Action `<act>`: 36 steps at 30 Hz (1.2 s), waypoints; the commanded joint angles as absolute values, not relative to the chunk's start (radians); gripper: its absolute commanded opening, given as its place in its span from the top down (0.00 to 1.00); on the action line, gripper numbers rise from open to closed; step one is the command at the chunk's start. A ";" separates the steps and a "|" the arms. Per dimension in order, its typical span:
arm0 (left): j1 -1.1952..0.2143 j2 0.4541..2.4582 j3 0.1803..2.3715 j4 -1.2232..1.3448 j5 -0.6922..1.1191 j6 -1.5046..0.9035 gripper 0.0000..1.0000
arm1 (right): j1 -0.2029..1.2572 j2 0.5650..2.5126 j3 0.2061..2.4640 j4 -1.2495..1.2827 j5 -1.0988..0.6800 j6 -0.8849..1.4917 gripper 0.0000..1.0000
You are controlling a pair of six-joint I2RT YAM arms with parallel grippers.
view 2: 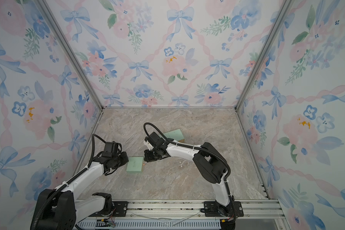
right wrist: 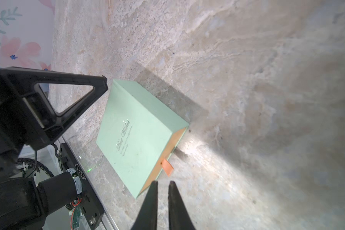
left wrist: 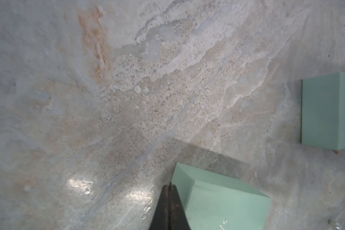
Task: Take out the earrings from the drawer-style jewelry box
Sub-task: Close the drawer of the jewelry box, then move the jewelry box to the center of the board.
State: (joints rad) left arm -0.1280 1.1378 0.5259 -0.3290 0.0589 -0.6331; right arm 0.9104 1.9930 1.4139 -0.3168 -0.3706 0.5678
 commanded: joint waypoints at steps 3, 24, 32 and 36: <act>-0.122 1.070 0.573 -0.300 0.122 -0.631 1.00 | 0.811 1.889 1.327 -0.306 -0.298 0.584 0.83; -0.333 1.267 0.598 0.100 0.354 -0.712 1.00 | 0.505 2.033 1.571 -0.307 -0.307 0.544 0.79; -0.378 1.423 0.657 0.159 0.377 -0.712 1.00 | 0.495 2.187 1.774 -0.383 -0.317 0.459 0.78; -0.398 1.469 0.692 0.156 0.379 -0.699 1.00 | 0.495 2.236 1.836 -0.426 -0.331 0.418 0.77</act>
